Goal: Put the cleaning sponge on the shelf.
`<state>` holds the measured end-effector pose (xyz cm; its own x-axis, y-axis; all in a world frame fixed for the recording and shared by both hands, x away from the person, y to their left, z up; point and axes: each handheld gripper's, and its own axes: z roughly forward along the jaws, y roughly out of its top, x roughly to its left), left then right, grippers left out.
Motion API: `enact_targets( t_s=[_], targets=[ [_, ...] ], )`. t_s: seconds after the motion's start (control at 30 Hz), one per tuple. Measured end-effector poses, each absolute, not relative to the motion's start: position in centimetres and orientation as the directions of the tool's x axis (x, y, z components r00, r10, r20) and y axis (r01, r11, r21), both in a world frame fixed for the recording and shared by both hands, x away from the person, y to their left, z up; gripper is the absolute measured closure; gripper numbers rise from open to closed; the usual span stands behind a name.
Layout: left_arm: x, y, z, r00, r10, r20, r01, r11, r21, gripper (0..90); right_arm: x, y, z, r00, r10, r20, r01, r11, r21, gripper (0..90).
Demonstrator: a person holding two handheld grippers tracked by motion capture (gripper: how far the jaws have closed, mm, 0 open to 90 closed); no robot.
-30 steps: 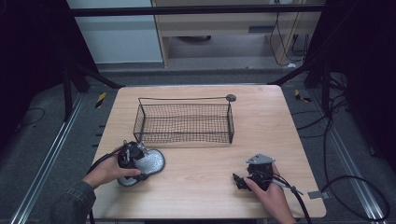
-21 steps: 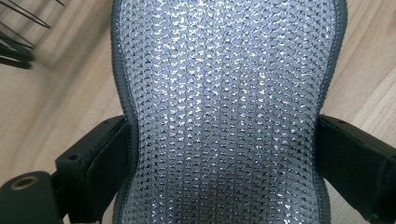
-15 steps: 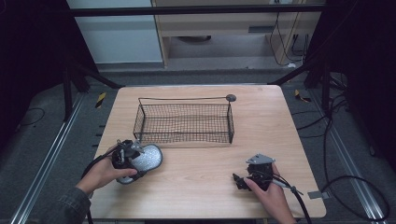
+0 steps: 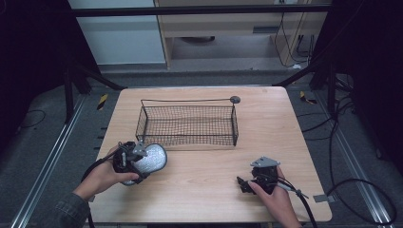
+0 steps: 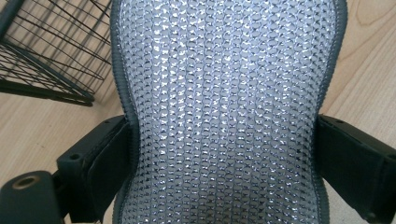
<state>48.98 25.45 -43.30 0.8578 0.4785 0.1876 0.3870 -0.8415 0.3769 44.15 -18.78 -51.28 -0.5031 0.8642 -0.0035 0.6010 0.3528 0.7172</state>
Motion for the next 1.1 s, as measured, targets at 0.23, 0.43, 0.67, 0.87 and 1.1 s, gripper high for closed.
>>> enact_targets(
  t_s=[0.23, 0.43, 0.67, 0.87, 1.1],
  targets=[
    [48.8, 24.9, -41.9, 0.858, 0.465, 0.221, 0.363, -0.851, 0.38, 7.8, 44.2, -18.8, -51.3, -0.502, 0.865, -0.006, 0.6, 0.354, 0.718, 0.3],
    [48.9, 24.2, -40.5, 0.857, 0.451, 0.25, 0.338, -0.858, 0.386, 8.0, 44.1, -18.7, -51.3, -0.499, 0.867, -0.003, 0.601, 0.349, 0.719, 0.4],
    [49.7, 23.5, -38.8, 0.852, 0.437, 0.287, 0.316, -0.867, 0.385, 8.1, 44.1, -18.7, -51.3, -0.499, 0.867, -0.004, 0.6, 0.348, 0.72, 0.3],
    [50.9, 22.7, -37.2, 0.845, 0.425, 0.325, 0.295, -0.877, 0.379, 8.4, 44.2, -18.7, -51.3, -0.499, 0.867, -0.005, 0.6, 0.349, 0.72, 0.3],
    [52.6, 21.6, -35.7, 0.831, 0.416, 0.369, 0.277, -0.885, 0.375, 8.5, 44.2, -18.7, -51.3, -0.498, 0.867, -0.005, 0.599, 0.347, 0.722, 0.3]
  ],
)
